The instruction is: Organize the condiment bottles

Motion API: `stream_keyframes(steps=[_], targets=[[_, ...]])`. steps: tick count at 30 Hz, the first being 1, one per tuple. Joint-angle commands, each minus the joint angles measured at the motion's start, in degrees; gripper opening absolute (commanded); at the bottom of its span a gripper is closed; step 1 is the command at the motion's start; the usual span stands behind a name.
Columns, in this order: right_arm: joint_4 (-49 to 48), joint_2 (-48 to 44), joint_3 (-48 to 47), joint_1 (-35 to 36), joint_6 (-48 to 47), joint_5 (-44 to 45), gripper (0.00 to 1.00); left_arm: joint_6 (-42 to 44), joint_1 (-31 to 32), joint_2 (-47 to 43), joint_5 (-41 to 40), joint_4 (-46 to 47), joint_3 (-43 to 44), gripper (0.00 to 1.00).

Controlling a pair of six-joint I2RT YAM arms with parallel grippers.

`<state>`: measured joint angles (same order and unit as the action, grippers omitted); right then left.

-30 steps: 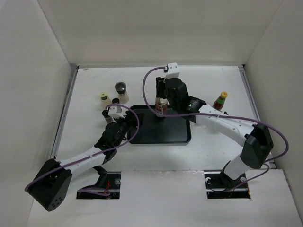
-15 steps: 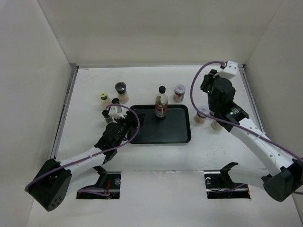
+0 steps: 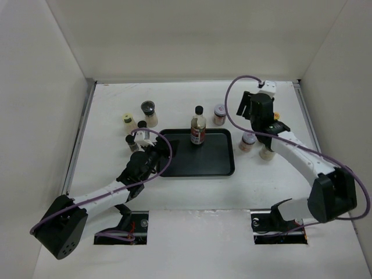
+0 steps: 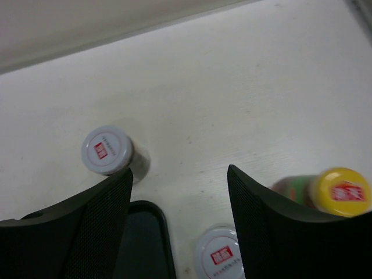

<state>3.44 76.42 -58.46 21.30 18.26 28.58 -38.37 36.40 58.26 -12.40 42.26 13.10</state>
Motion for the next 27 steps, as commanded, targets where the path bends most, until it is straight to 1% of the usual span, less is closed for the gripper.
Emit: stream_keyframes(steps=[1,5,9,12,18,23,26,27], targets=[[-7.6,6.7,-3.9,0.8,1.2,-13.5,0.73,-0.7,-0.3,0.2,0.4,3.5,0.0,0.64],[-7.9,16.0,-9.8,1.4,-0.8,-14.8,0.82,-0.2,-0.2,0.1,0.0,3.5,0.0,0.64],[-10.2,21.2,-12.7,1.8,-1.8,-15.2,0.89,-0.6,-0.7,0.4,0.5,3.5,0.0,0.64],[-9.8,24.6,-15.1,1.9,-2.1,-15.4,0.92,-0.3,-0.5,0.7,0.0,3.6,0.0,0.64],[-9.7,29.8,-17.7,2.8,-1.7,-16.3,0.92,-0.4,-0.7,1.6,0.3,3.7,0.3,0.64],[-9.4,32.5,-19.1,3.4,-1.5,-16.4,0.89,-0.6,-0.9,1.5,0.5,3.7,0.3,0.64],[-9.4,33.0,-19.9,3.4,-1.2,-15.7,0.83,-0.7,-1.2,1.8,0.7,3.7,0.2,0.64],[-9.3,33.1,-19.9,3.4,-1.2,-15.1,0.82,-0.7,-1.2,1.8,0.7,3.8,0.2,0.64]])
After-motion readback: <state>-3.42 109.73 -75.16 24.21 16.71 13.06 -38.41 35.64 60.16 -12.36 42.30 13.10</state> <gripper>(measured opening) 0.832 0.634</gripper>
